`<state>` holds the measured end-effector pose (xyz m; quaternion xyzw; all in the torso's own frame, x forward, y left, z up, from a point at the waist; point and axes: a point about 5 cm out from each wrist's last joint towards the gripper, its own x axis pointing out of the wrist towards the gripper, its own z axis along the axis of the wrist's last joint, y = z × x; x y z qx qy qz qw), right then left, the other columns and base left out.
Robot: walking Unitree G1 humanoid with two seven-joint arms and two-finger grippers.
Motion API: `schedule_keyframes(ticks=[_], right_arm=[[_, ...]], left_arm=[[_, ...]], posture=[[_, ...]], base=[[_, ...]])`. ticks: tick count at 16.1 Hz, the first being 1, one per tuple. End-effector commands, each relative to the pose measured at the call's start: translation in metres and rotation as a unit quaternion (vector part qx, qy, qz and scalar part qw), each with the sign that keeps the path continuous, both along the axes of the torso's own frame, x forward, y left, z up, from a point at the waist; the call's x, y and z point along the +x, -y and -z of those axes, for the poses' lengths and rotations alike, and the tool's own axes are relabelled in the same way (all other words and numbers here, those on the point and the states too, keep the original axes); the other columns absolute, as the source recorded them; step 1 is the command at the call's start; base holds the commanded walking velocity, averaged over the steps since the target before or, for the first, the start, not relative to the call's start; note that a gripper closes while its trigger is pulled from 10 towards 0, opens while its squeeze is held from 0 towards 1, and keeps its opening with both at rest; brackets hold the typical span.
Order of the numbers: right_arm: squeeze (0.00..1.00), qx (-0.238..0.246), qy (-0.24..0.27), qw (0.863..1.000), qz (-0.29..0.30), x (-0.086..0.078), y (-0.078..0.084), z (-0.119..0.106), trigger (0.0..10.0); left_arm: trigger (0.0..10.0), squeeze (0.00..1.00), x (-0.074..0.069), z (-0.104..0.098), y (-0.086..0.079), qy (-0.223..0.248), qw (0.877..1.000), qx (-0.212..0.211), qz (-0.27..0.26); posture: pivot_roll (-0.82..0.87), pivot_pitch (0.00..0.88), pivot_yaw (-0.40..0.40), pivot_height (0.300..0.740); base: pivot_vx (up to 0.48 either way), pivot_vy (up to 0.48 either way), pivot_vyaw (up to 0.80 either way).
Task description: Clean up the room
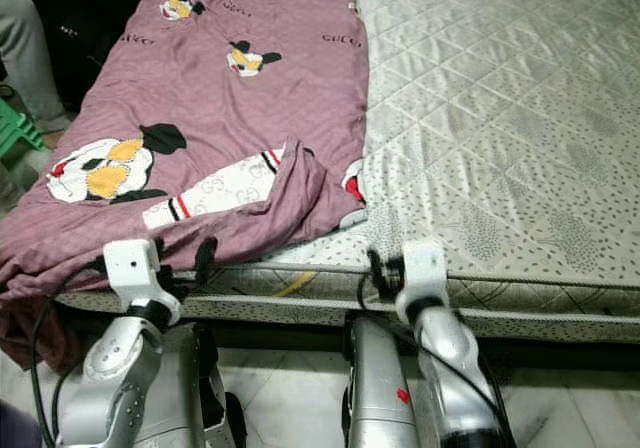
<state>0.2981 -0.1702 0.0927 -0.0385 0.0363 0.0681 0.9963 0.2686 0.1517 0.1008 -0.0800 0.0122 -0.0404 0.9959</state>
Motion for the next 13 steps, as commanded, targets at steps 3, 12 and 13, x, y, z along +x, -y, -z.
schedule_keyframes(ticks=[3,12,13], right_arm=[[0.00,0.054,-0.015,0.998,0.007,0.014,-0.019,0.002,10.0],[0.00,0.087,0.011,0.995,0.039,0.062,-0.027,-0.032,10.0],[0.00,0.086,0.014,0.995,0.047,0.061,-0.023,-0.032,10.0]], left_arm=[[10.0,0.00,-0.023,-0.002,-0.024,-0.006,0.997,0.074,-0.036],[10.0,0.00,-0.040,-0.007,-0.033,-0.026,0.994,0.092,-0.055],[10.0,0.00,-0.033,-0.009,-0.029,-0.020,0.995,0.087,-0.044]], posture=[[0.12,0.239,0.000,0.519],[0.16,0.310,-0.019,0.519],[0.14,0.308,-0.012,0.519]], base=[[0.000,0.000,0.00],[0.000,0.000,0.00],[0.000,0.000,0.00]])
